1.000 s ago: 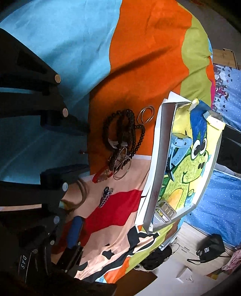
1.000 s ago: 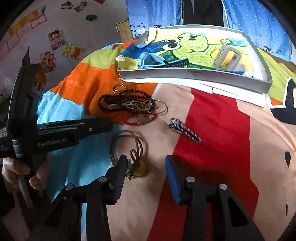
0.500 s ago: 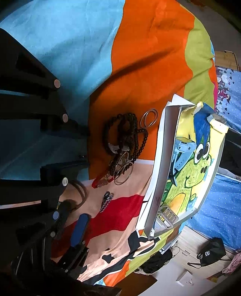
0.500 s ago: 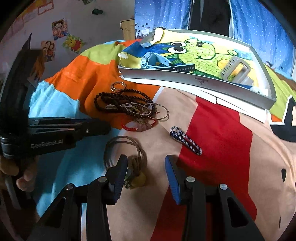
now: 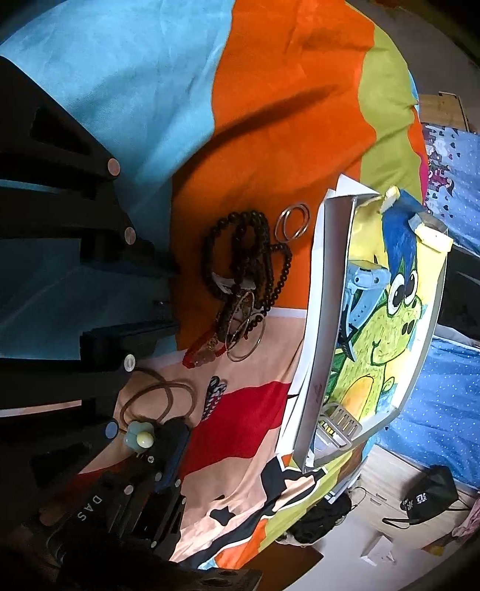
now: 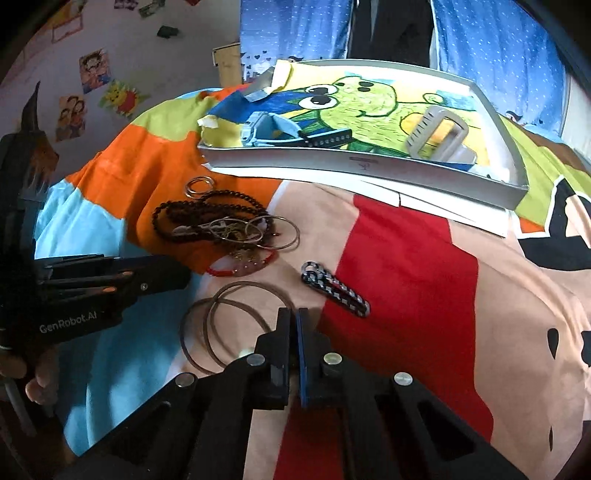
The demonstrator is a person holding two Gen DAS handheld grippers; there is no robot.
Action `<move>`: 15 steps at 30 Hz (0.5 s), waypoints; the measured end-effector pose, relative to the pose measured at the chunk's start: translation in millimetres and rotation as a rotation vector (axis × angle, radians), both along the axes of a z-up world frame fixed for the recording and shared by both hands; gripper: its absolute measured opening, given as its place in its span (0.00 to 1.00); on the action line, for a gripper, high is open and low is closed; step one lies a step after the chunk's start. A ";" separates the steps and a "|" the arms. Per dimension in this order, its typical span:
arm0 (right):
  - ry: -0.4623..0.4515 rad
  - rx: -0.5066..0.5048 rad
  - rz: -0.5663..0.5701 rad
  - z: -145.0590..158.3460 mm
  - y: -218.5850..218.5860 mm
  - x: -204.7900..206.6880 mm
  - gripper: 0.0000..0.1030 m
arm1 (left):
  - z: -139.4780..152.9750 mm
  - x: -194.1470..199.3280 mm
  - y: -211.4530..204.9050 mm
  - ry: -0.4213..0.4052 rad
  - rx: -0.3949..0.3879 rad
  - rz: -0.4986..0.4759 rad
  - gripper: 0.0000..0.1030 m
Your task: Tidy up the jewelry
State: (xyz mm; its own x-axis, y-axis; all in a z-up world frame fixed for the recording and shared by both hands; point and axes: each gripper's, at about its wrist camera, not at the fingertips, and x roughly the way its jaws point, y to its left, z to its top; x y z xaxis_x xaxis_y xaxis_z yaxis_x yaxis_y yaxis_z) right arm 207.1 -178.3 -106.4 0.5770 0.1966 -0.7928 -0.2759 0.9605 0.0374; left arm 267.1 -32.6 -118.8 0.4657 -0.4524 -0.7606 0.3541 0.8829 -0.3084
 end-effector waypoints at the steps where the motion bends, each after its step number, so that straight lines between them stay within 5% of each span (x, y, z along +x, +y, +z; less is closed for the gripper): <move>1: 0.000 -0.002 0.000 -0.3 0.4 -0.2 0.04 | 0.2 0.0 -2.3 -0.006 0.013 0.000 0.17; 3: -0.002 -0.005 0.001 -0.7 0.3 -0.4 0.04 | -0.8 -1.0 -4.4 -0.012 0.036 -0.001 0.01; 8: -0.013 -0.001 -0.002 0.1 -0.2 -0.3 0.04 | -0.7 -6.1 -5.6 -0.031 0.060 0.017 0.01; 15: -0.076 -0.003 -0.041 12.7 -7.9 -4.1 0.03 | 30.0 -33.0 -4.8 -0.160 0.098 0.090 0.00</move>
State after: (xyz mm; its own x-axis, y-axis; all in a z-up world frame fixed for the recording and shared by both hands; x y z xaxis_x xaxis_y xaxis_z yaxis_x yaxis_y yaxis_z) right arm 203.0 -186.2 -93.7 0.6433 0.1696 -0.7466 -0.2385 0.9710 0.0151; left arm 234.1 -37.4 -88.9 0.6189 -0.3315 -0.7121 0.3101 0.9361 -0.1662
